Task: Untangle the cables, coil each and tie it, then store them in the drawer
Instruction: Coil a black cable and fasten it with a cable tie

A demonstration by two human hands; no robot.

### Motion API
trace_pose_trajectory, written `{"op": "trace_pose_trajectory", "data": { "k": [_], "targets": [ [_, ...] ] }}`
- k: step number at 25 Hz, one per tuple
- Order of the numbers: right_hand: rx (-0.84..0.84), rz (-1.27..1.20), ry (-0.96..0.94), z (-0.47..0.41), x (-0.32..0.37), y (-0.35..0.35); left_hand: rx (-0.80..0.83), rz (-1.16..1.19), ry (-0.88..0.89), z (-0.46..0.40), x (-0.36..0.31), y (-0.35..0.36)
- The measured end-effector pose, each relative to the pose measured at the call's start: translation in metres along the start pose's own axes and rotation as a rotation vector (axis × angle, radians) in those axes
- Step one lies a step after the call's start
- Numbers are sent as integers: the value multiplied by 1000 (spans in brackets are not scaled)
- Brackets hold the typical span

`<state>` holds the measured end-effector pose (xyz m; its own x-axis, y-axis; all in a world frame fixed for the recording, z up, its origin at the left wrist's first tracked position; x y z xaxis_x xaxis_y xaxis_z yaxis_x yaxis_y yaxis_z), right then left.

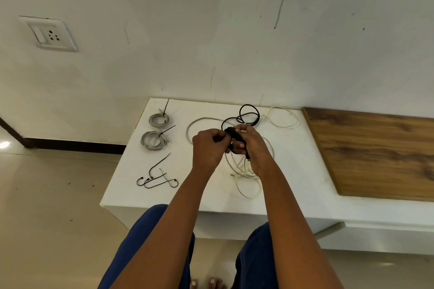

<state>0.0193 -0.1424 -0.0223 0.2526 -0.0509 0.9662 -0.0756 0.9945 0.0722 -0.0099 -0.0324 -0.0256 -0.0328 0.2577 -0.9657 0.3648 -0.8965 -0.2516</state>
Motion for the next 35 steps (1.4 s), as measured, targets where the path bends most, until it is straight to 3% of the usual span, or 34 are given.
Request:
{"op": "trace_pose_trajectory", "data": {
  "k": [9, 14, 21, 24, 28, 31, 35],
  "targets": [
    [-130, 12, 14, -2, -5, 1, 109, 79, -97, 1, -1, -3],
    [-216, -84, 19, 0, -6, 6, 111, 202, -205, 2, -7, -9],
    [-258, -12, 10, -1, -6, 9, 88, 368, -200, 4, -16, -14],
    [-241, -36, 11, 0, -6, 10, 104, 347, -126, 5, -17, -15],
    [-152, -72, -37, 3, -3, 15, -47, 109, 92, 3, -20, -13],
    [-93, -51, -89, 6, -1, 22, -141, 76, 138, 1, -20, -12],
    [-136, -72, -87, 9, 1, 26, -213, 44, 173, -1, -19, -13]
  ]
}}
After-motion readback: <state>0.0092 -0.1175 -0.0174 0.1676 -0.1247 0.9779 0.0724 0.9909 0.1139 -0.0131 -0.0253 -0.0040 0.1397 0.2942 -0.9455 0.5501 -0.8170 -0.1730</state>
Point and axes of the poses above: each hand's wrist, its own z-axis away from the middle knuckle, its own y-axis out of the palm, x = y × z, the point moved 1 cm from there along -z, towards the middle knuckle, and after that the axes turned 3 degrees about -x, right-handed, at the moved point
